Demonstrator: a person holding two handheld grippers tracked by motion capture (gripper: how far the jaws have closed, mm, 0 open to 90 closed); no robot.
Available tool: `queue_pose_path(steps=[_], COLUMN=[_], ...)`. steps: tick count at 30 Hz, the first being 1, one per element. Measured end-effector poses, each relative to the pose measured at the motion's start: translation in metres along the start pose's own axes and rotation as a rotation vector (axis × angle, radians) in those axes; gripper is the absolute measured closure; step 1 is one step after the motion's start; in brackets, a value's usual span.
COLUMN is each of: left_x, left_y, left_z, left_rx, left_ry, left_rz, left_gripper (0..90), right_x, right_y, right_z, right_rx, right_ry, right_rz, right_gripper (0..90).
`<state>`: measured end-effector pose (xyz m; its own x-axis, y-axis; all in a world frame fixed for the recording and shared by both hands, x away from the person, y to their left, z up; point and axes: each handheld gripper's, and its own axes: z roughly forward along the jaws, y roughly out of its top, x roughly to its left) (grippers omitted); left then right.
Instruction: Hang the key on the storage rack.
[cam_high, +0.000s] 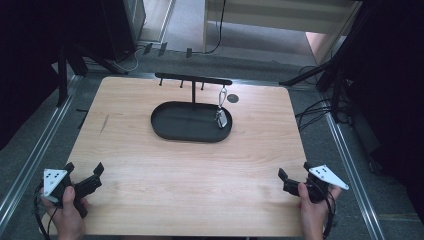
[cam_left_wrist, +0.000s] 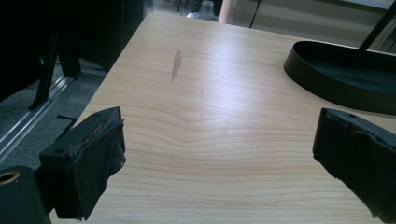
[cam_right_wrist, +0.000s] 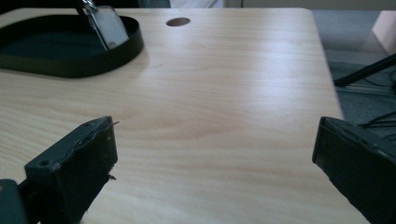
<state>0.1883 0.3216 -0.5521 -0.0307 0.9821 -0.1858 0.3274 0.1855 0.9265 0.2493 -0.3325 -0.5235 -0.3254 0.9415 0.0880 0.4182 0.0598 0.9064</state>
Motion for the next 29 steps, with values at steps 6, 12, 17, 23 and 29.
queue_pose_path(steps=[6, 12, 17, 23, 29], left_x=[-0.001, -0.001, -0.001, -0.002, -0.002], left_y=[0.0, 0.0, 0.0, 0.0, 0.0], left_z=[0.0, 0.0, 0.0, 0.0, 0.001], left_rx=[-0.002, 0.002, -0.001, 0.0, 0.002], left_ry=[0.0, 0.003, 0.003, 0.0, -0.001], left_rz=[0.003, 0.008, 0.007, 0.013, 0.018], left_gripper=[2.3, 2.3, 2.3, 2.4, 2.4], right_x=[-0.017, -0.026, -0.028, -0.029, -0.025], right_y=[-0.022, -0.033, -0.037, -0.039, -0.038], right_z=[-0.022, -0.037, -0.039, -0.039, -0.037], right_rx=[0.008, -0.008, -0.034, -0.052, -0.042], right_ry=[-0.017, -0.042, -0.053, -0.048, -0.054], right_rz=[0.025, 0.054, 0.08, 0.095, 0.06], right_gripper=[0.0, 0.0, 0.0, 0.0, 0.0])
